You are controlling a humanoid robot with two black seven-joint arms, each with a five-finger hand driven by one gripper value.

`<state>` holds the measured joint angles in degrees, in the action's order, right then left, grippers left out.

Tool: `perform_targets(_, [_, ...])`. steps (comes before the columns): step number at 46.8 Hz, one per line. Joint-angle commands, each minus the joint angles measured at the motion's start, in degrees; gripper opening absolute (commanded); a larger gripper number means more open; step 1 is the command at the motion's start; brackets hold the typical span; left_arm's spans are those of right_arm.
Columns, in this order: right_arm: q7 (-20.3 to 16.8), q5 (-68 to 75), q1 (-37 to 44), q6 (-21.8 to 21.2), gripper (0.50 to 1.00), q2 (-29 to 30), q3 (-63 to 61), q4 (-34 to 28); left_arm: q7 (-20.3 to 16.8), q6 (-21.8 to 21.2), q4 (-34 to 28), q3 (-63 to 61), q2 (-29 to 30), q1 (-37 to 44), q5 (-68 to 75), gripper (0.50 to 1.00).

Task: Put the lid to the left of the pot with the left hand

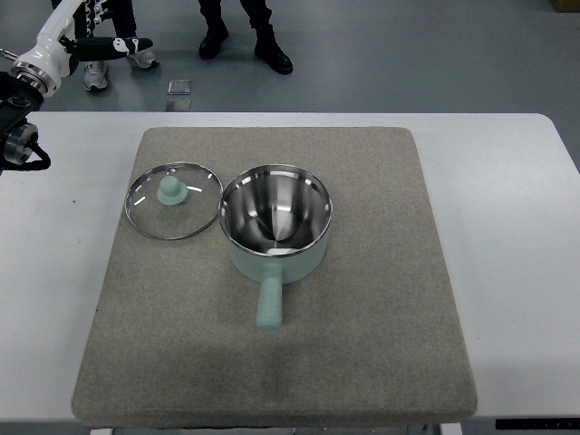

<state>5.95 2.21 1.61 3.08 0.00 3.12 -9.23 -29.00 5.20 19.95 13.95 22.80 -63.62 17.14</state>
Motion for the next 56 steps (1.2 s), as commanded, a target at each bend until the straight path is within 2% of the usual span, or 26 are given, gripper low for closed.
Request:
perform_targets(1, [0.0, 0.0, 0.1, 0.0, 0.924, 0.0, 0.0, 0.0, 1.3, -0.2, -0.5, 0.2, -0.9, 0.1, -5.0, 0.99])
perform_targets(13, [0.0, 0.0, 0.1, 0.0, 0.924, 0.0, 0.0, 0.0, 2.8, 1.8, -2.5, 0.6, -3.6, 0.9, -26.8, 0.992])
perform_targets(17, [0.0, 0.1, 0.0, 0.0, 0.921, 0.0, 0.0, 0.0, 2.7, 4.4, -2.6, 1.7, -3.8, 1.6, -29.3, 0.992])
perform_targets(25, [0.0, 0.0, 0.0, 0.0, 0.924, 0.0, 0.0, 0.0, 2.7, 12.2, -5.1, 7.3, -4.4, 3.7, -29.4, 0.992])
perform_targets(31, [0.0, 0.0, 0.0, 0.0, 0.924, 0.0, 0.0, 0.0, 2.7, 15.4, -6.2, 10.6, -5.4, 5.3, -29.8, 0.994])
perform_targets(43, [0.0, 0.0, 0.0, 0.0, 0.924, 0.0, 0.0, 0.0, 2.7, 13.8, -8.1, 13.4, -8.6, 6.7, -29.9, 0.992])
perform_targets(56, [0.0, 0.0, 0.0, 0.0, 0.924, 0.0, 0.0, 0.0, 2.6, 14.7, -8.4, 14.4, -9.9, 6.6, -29.6, 0.994])
